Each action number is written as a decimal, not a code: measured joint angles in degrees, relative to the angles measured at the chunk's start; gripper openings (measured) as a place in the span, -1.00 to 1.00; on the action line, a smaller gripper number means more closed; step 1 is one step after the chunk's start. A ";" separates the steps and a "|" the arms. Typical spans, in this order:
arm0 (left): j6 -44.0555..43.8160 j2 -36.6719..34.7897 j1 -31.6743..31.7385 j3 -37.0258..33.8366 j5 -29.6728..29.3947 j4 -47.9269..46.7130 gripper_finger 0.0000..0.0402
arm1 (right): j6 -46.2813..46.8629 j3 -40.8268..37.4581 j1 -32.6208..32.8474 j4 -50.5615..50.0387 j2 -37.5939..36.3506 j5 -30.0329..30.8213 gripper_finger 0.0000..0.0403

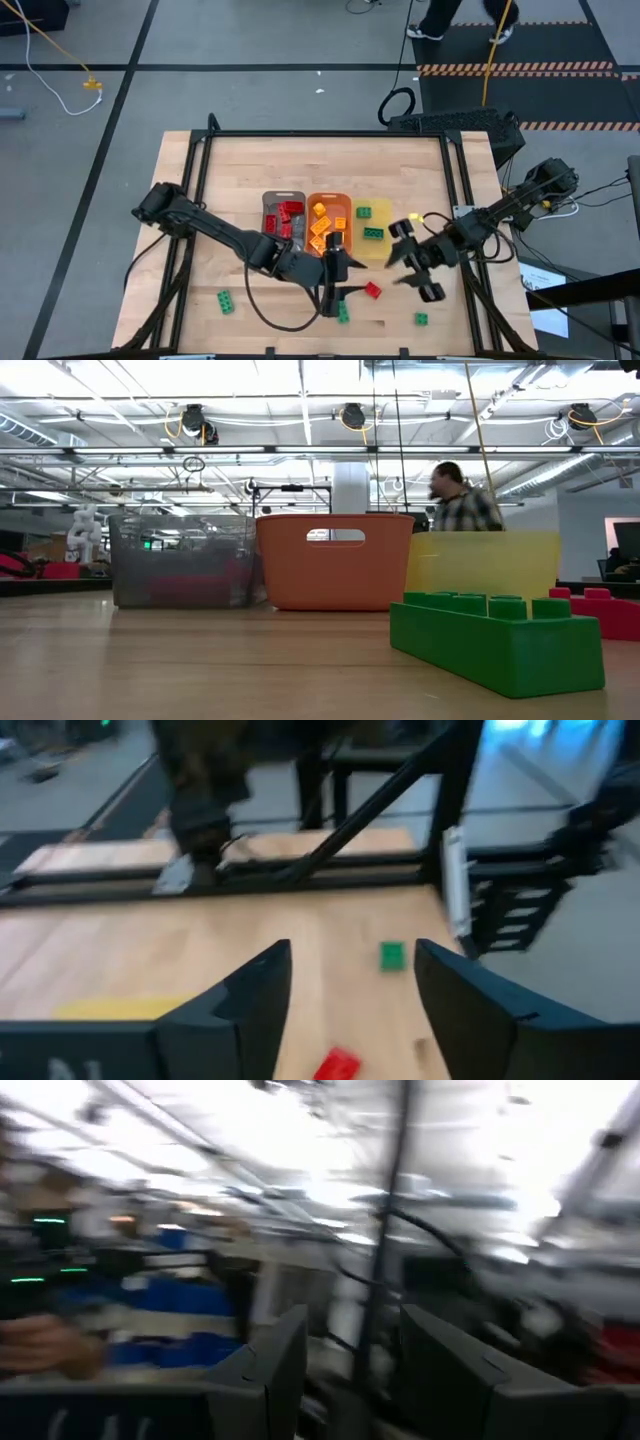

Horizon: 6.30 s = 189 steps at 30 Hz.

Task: Sort & place blocks by color
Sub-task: Put the green game piece into the yellow bin, then put the red game piece into the black bin

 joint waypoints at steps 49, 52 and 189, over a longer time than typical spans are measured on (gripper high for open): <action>-4.86 -53.27 -3.62 -67.91 -1.38 31.63 -0.29 | 45.06 44.10 -2.80 -108.96 16.59 16.74 -0.24; -4.68 -53.31 -4.49 -67.91 -2.05 31.75 -0.29 | 48.16 49.09 -2.69 -116.40 22.52 7.29 -0.24; -0.31 -55.67 -5.63 -67.89 -2.54 31.81 -0.29 | 79.66 25.58 6.81 -88.25 18.48 12.41 0.15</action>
